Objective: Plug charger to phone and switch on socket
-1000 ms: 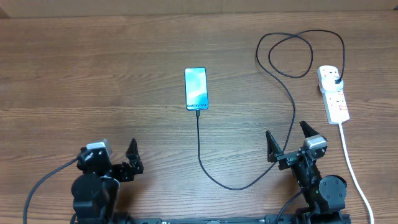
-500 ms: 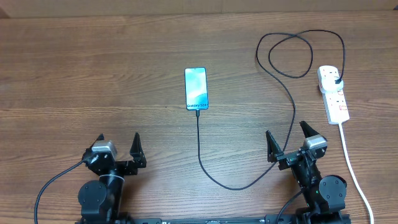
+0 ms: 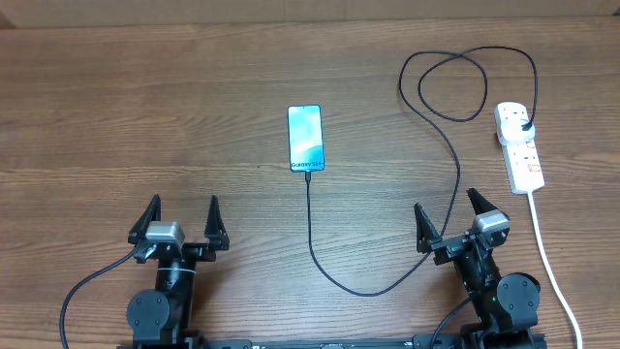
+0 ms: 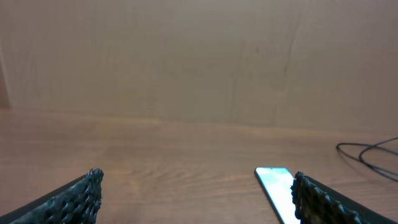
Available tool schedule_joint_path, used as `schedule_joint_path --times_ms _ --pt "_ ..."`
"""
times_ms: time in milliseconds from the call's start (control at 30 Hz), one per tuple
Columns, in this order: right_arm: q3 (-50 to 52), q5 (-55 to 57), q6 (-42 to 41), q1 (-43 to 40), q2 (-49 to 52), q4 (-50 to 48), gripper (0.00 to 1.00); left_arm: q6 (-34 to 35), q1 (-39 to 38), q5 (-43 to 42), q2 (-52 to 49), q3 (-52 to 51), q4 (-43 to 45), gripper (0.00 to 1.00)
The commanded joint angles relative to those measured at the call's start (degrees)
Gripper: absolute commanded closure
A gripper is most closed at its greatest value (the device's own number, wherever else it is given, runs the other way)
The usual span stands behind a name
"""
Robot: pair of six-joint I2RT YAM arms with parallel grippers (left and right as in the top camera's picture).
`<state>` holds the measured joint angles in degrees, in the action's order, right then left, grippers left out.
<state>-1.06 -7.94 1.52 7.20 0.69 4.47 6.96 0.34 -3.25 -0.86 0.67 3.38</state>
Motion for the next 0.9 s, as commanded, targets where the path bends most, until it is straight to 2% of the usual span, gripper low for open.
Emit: schedule_joint_path --times_ms 0,67,200,867 --pt "0.57 0.35 0.26 -0.09 -0.52 -0.28 0.00 -1.25 -0.37 3.17 0.68 -0.39 -3.93 0.00" --pt "0.57 0.35 0.28 -0.09 -0.52 -0.26 0.00 -1.25 -0.37 5.01 0.68 -0.39 -8.13 0.00" --pt "0.57 0.35 0.26 -0.09 -0.52 -0.26 0.00 -4.92 -0.37 5.03 0.68 -0.39 -7.72 0.00" --pt "0.57 0.35 0.26 -0.09 -0.52 -0.26 0.00 -4.87 -0.37 4.74 0.66 -0.39 -7.78 0.00"
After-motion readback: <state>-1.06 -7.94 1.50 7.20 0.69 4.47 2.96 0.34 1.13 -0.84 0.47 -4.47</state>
